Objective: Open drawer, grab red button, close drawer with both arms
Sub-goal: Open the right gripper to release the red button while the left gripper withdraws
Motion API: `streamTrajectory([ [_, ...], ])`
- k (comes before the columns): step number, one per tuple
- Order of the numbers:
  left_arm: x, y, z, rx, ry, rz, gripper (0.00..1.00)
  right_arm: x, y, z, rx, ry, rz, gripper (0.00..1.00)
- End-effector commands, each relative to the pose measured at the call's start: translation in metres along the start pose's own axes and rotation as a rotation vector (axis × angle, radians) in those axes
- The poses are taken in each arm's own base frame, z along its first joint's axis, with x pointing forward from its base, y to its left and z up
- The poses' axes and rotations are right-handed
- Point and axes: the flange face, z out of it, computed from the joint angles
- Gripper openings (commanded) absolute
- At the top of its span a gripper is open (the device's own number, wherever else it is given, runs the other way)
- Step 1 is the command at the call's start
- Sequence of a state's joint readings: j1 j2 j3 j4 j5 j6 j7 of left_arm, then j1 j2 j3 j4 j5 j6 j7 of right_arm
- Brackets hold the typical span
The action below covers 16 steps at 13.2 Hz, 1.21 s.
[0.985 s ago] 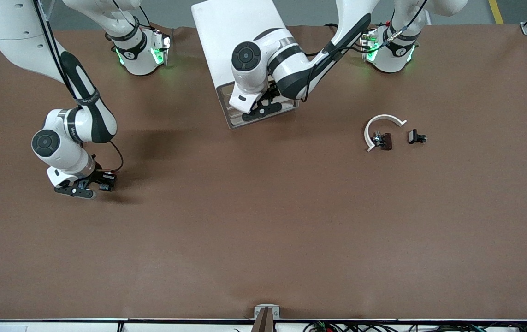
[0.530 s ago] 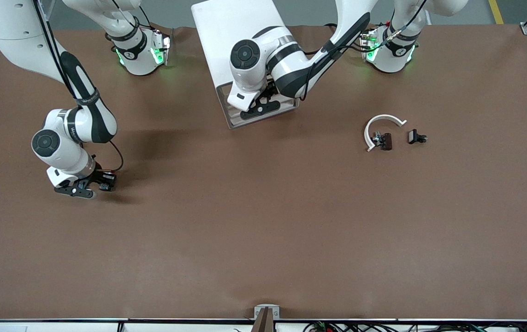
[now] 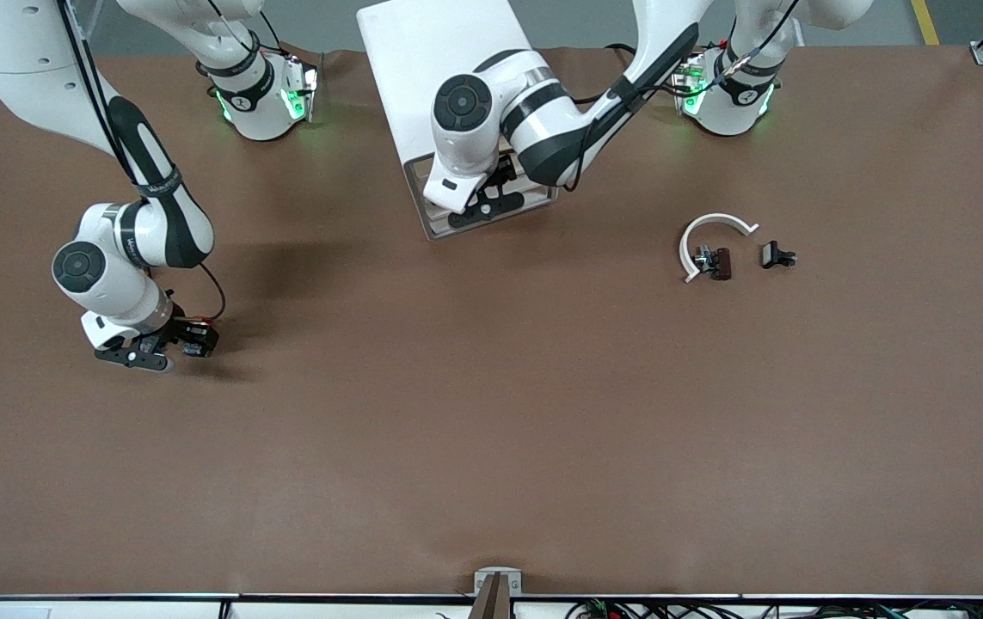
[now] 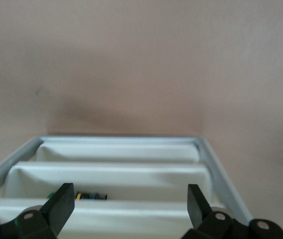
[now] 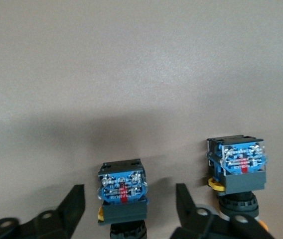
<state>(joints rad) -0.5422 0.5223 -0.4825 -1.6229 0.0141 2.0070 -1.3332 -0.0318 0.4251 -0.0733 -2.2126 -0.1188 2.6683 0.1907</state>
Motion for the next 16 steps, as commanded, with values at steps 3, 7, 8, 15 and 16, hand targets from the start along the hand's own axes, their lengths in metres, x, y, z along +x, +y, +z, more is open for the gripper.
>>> streamTrajectory([
  [3,0.086,-0.025,-0.030,-0.041,0.025,-0.059,1.00,0.007,-0.002,-0.026,0.003,0.039,-0.018,1.00],
  [7,0.169,-0.067,-0.055,-0.079,0.035,-0.060,1.00,0.025,-0.017,-0.073,-0.007,0.027,-0.036,1.00],
  [8,0.186,-0.081,-0.062,-0.082,0.039,-0.051,1.00,0.031,-0.020,-0.088,-0.018,-0.010,-0.036,1.00],
  [15,0.283,-0.212,-0.110,-0.031,0.047,0.101,1.00,0.041,-0.027,-0.213,0.026,-0.099,-0.012,1.00],
  [16,0.297,-0.236,-0.117,-0.025,0.062,0.105,1.00,0.040,-0.026,-0.233,0.044,-0.107,-0.008,1.00],
])
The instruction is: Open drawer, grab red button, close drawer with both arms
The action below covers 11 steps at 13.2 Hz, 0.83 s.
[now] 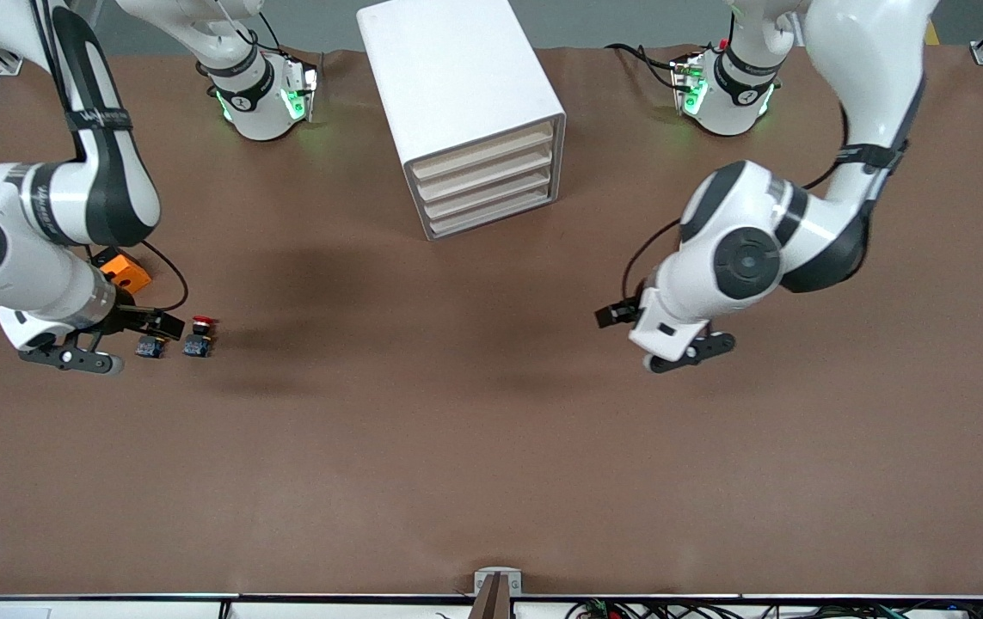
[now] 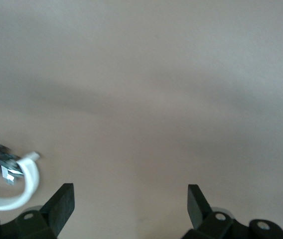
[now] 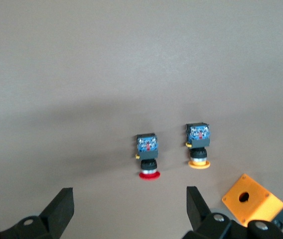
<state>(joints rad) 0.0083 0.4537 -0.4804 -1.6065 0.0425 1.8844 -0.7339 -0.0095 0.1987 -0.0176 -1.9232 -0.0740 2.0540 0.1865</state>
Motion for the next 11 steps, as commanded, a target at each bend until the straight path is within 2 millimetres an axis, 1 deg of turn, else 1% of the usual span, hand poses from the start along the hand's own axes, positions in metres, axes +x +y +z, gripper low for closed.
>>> streamTrajectory([
  [1,0.012,-0.057,-0.024,0.029,0.038,0.045,1.00,-0.009,0.003,-0.051,0.039,-0.024,0.003,1.00],
  [2,0.025,-0.084,-0.031,0.027,0.045,0.057,1.00,-0.011,0.006,-0.066,0.035,-0.048,0.004,1.00],
  [3,0.033,-0.103,-0.042,0.021,0.059,0.067,1.00,-0.014,0.007,-0.079,0.033,-0.062,0.004,1.00],
  [4,0.038,-0.119,-0.052,0.019,0.073,0.084,1.00,-0.019,0.009,-0.092,0.033,-0.062,0.003,1.00],
  [5,0.041,-0.141,-0.064,0.029,0.068,0.110,1.00,-0.029,0.012,-0.108,0.034,-0.062,0.000,1.00],
  [6,0.041,-0.159,-0.076,0.041,0.065,0.148,1.00,-0.038,0.014,-0.123,0.035,-0.057,-0.027,1.00],
  [7,0.043,-0.183,-0.090,0.047,0.070,0.178,1.00,-0.047,0.018,-0.138,0.037,-0.052,-0.060,1.00],
  [8,0.042,-0.202,-0.105,0.054,0.080,0.202,1.00,-0.054,0.022,-0.150,0.041,-0.043,-0.073,1.00],
  [10,0.036,-0.237,-0.137,0.070,0.114,0.232,1.00,-0.063,0.024,-0.167,0.044,-0.018,-0.081,1.00],
  [11,0.033,-0.250,-0.150,0.077,0.126,0.232,1.00,-0.065,0.023,-0.168,0.042,-0.022,-0.084,1.00],
])
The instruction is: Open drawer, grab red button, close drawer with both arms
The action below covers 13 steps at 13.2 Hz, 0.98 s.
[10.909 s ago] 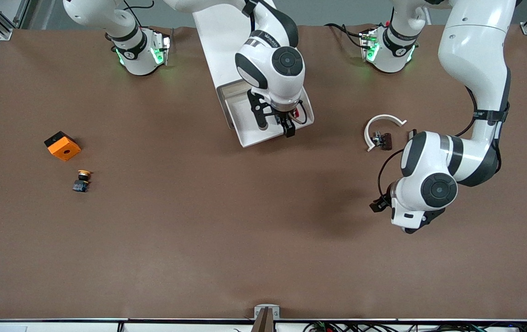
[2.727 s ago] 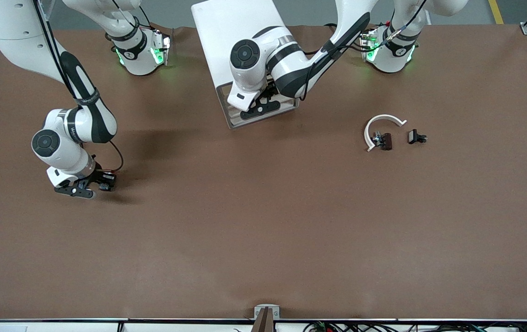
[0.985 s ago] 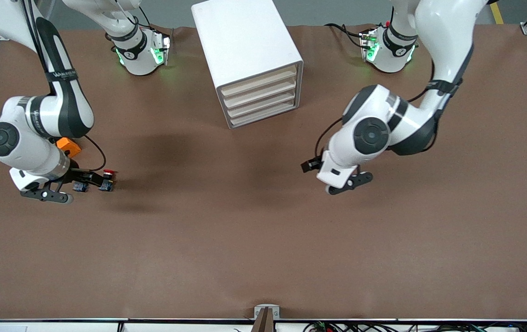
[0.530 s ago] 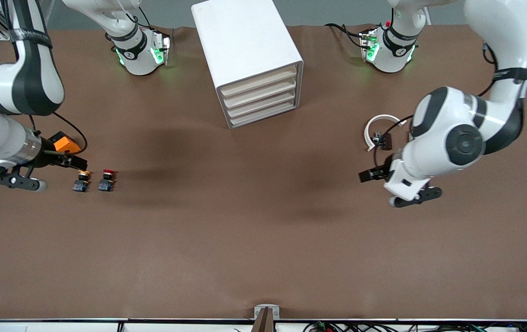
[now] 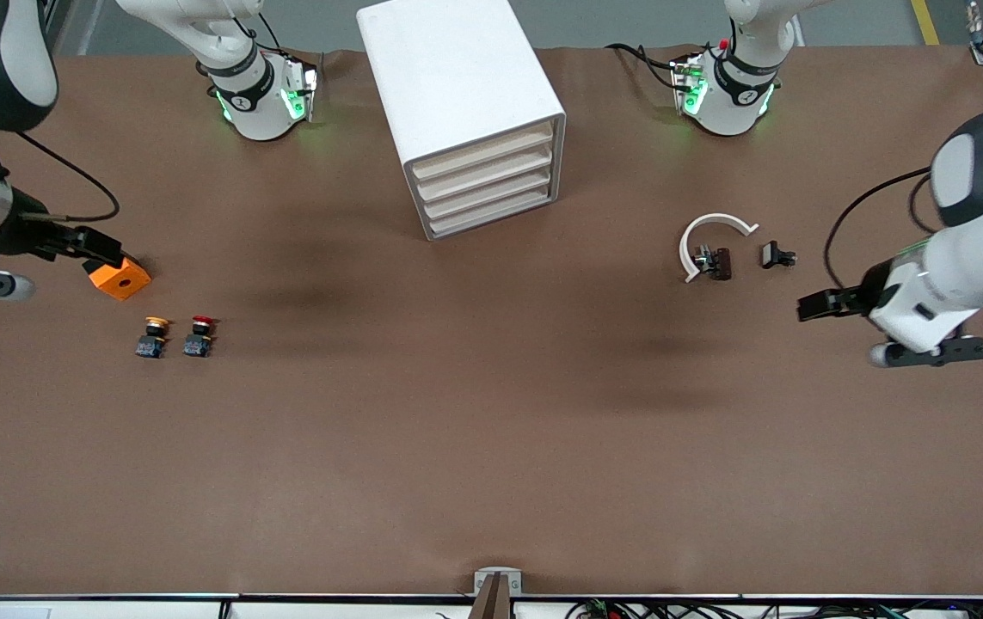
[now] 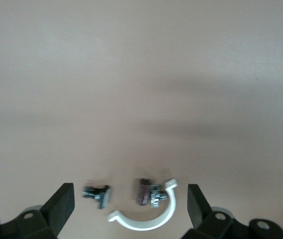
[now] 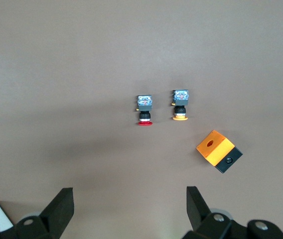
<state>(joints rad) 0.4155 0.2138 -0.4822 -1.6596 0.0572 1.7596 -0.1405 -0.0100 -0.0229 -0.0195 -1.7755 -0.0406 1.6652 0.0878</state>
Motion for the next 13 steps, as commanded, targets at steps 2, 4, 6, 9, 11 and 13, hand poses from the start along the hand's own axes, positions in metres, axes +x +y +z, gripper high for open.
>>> streamTrajectory([
  [2,-0.031,-0.034,-0.047,0.053,0.042,0.037,1.00,-0.013,-0.002,-0.018,0.015,0.005,-0.021,1.00],
  [4,-0.041,-0.043,-0.066,0.059,0.062,0.036,1.00,-0.009,0.000,-0.023,0.015,0.019,-0.019,1.00],
  [6,-0.048,-0.045,-0.081,0.069,0.074,0.043,1.00,-0.013,0.001,-0.027,0.016,-0.003,-0.018,1.00],
  [9,-0.049,-0.044,-0.083,0.069,0.077,0.045,1.00,-0.010,-0.004,-0.054,0.015,0.019,-0.011,1.00],
  [11,-0.048,-0.044,-0.085,0.068,0.082,0.045,1.00,-0.008,0.004,-0.066,0.018,0.044,0.002,1.00],
  [13,-0.047,-0.041,-0.089,0.067,0.091,0.051,1.00,-0.012,0.017,-0.085,0.023,0.059,0.025,1.00],
])
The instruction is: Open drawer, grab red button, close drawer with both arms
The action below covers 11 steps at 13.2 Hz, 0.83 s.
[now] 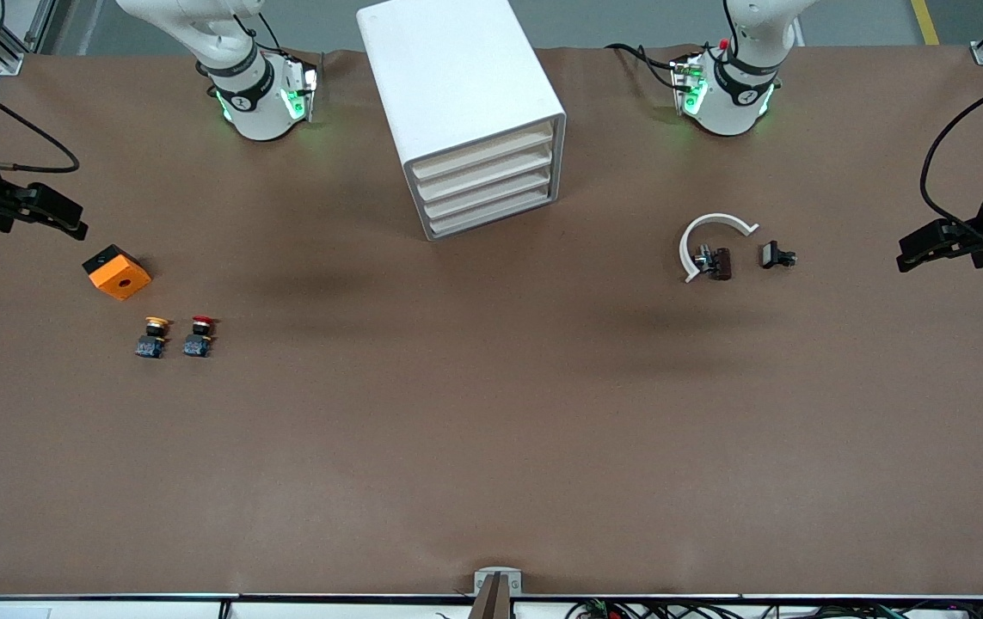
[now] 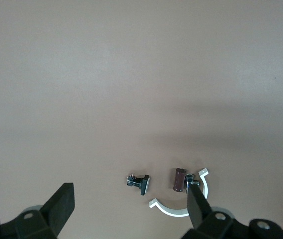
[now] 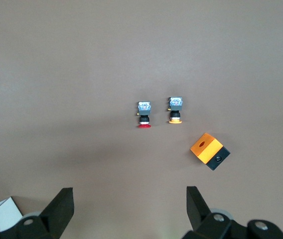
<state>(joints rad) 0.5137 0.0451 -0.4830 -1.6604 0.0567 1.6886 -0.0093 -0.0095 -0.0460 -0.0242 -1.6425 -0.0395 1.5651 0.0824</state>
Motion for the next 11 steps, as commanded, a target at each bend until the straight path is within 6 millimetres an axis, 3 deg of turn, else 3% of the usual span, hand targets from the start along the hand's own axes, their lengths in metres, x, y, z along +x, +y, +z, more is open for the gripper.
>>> streamTrajectory([
  [1,-0.004,0.004,-0.008,-0.001,0.008,0.023,1.00,-0.003,0.014,-0.039,0.016,0.009,0.026,1.00],
  [2,-0.004,0.005,-0.008,-0.001,0.008,0.025,1.00,-0.006,0.020,-0.046,0.017,0.001,0.026,1.00],
  [4,-0.003,0.012,-0.007,-0.001,0.007,0.038,1.00,-0.007,0.009,-0.043,0.013,-0.013,0.020,1.00],
  [6,-0.003,0.010,-0.008,0.001,0.010,0.034,1.00,-0.013,0.014,-0.038,0.023,-0.042,0.032,1.00],
  [8,-0.003,0.013,-0.008,0.003,0.010,0.037,1.00,-0.026,0.019,-0.055,0.075,-0.019,0.037,1.00],
  [11,-0.004,0.015,-0.010,0.009,0.011,0.034,1.00,-0.037,0.016,-0.053,0.076,-0.019,0.024,1.00],
])
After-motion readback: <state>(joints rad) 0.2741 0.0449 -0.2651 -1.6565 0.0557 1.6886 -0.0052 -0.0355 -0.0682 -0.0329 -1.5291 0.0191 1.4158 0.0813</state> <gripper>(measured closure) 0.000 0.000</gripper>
